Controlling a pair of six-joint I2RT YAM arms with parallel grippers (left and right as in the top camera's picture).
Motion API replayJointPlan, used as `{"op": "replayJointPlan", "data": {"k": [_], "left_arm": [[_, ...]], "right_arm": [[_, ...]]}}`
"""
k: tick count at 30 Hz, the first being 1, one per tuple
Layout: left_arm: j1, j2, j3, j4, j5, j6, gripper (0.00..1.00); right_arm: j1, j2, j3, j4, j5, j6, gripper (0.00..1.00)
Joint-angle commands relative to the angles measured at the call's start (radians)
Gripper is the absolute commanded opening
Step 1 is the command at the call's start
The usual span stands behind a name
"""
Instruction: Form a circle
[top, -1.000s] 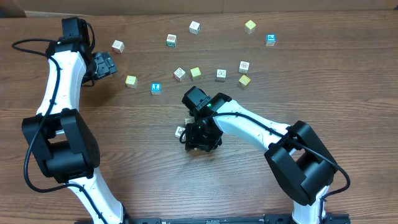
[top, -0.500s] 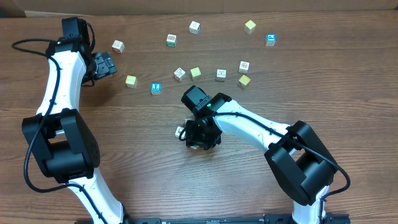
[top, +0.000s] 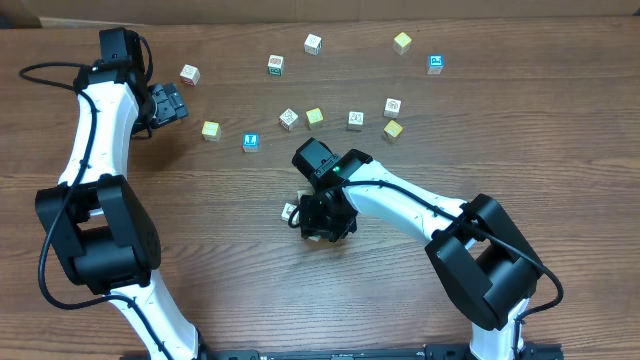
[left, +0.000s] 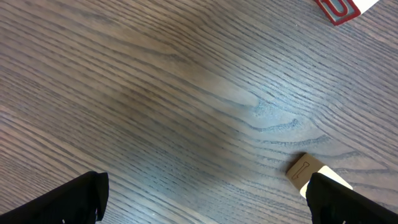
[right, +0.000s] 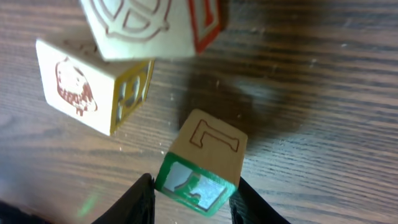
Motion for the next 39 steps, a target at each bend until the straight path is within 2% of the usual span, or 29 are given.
{"op": "replayJointPlan", "data": {"k": [1, 5, 11, 17, 18, 19, 22, 25, 28, 31, 39], "left_arm": [[-0.007, -0.01, -0.006, 0.002, -0.005, 0.008, 0.99], [-0.007, -0.01, -0.006, 0.002, -0.005, 0.008, 1.0], [-0.007, -0.01, -0.006, 0.002, -0.005, 0.008, 0.99], [-0.007, -0.01, -0.006, 0.002, -0.005, 0.008, 1.0], [-0.007, -0.01, -0.006, 0.002, -0.005, 0.008, 1.0], [-0.007, -0.01, -0.006, 0.002, -0.005, 0.008, 0.99], [-0.007, -0.01, -0.006, 0.002, -0.005, 0.008, 1.0], [-0.007, -0.01, -0.006, 0.002, -0.005, 0.008, 1.0], [-0.007, -0.01, -0.006, 0.002, -0.005, 0.008, 1.0], [-0.007, -0.01, -0.006, 0.002, -0.005, 0.008, 1.0], [-0.007, -0.01, -0.006, 0.002, -0.005, 0.008, 1.0]], "right_arm": [[0.003, 0.006, 0.019, -0.014, -0.023, -0.117, 0.35], [0.003, 0.006, 0.021, -0.02, -0.033, -0.195, 0.36], [0.003, 0.006, 0.027, -0.02, -0.041, -0.22, 0.36], [0.003, 0.006, 0.027, -0.02, -0.04, -0.219, 0.28], [0.003, 0.006, 0.027, -0.02, -0.04, -0.219, 0.3], [0.003, 0.006, 0.027, -0.02, -0.04, -0.219, 0.39], [0.003, 0.006, 0.027, -0.021, -0.036, -0.187, 0.47], [0.004, 0.006, 0.027, -0.011, -0.037, -0.069, 0.5], [0.003, 0.006, 0.027, -0.004, -0.026, -0.02, 0.49], [0.003, 0.003, 0.042, -0.027, 0.01, 0.0, 0.44], [0.007, -0.047, 0.213, -0.235, 0.19, 0.049, 0.43]]}}
